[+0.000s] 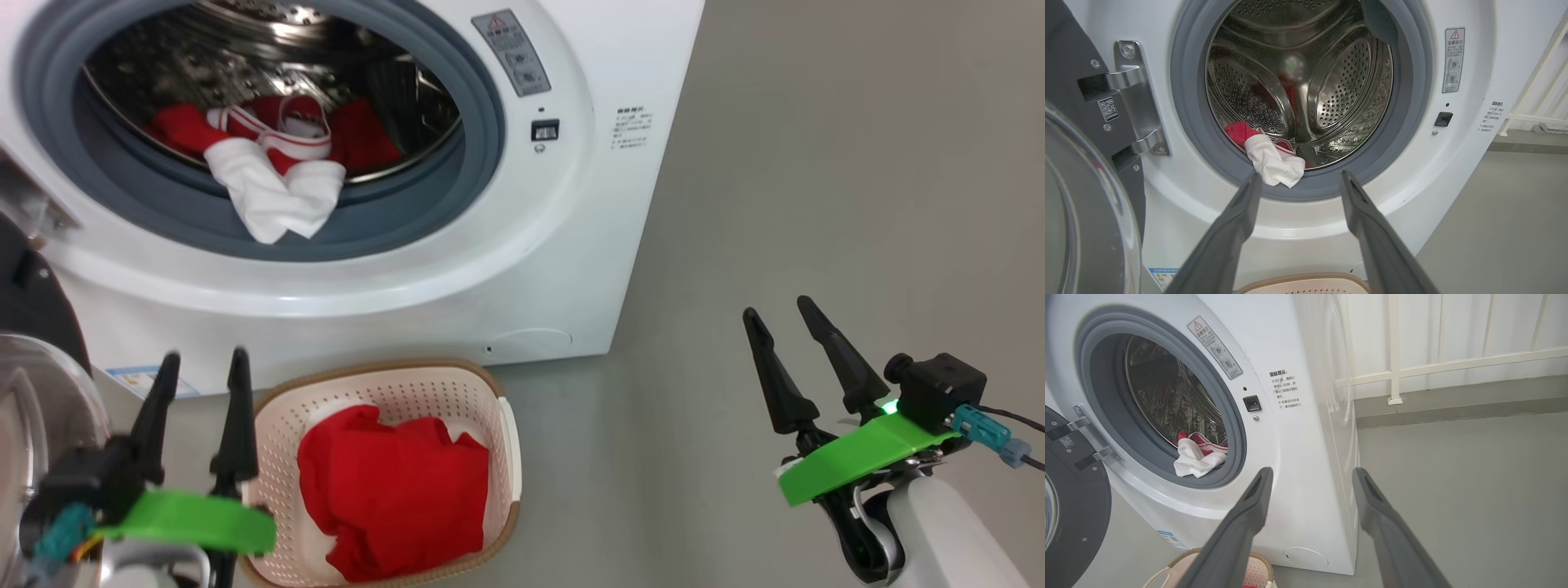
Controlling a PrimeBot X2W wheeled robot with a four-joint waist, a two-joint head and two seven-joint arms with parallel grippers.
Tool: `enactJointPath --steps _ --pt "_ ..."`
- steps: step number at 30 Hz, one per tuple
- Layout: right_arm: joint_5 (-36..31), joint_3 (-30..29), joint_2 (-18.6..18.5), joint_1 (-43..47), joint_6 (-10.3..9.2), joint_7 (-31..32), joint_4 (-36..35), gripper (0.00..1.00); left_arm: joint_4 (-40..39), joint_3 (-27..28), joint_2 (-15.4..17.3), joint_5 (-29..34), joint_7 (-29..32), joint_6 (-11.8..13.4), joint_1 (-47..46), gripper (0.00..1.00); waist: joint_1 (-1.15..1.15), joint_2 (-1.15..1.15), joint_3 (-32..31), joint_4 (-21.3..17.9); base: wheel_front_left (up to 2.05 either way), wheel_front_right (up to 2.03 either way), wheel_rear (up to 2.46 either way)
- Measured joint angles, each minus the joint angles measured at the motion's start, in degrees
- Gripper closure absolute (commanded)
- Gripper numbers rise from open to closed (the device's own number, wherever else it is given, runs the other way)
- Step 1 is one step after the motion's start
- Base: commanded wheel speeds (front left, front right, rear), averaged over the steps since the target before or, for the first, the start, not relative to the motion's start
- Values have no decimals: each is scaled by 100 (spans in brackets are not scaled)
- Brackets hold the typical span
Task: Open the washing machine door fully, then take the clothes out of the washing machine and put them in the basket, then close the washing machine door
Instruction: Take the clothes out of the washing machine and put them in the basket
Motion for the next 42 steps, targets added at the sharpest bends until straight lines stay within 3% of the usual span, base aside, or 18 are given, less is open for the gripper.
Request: enactJointPath --steps 23,42 --pt "-181 -64 320 -417 0 0 -183 0 1968 -197 85 58 454 -493 -2522 0 0 0 999 -380 0 0 0" --pt "-188 -29 475 -751 0 0 -250 0 4189 -642 87 802 759 -431 -4883 0 0 0 1702 -545 0 0 0"
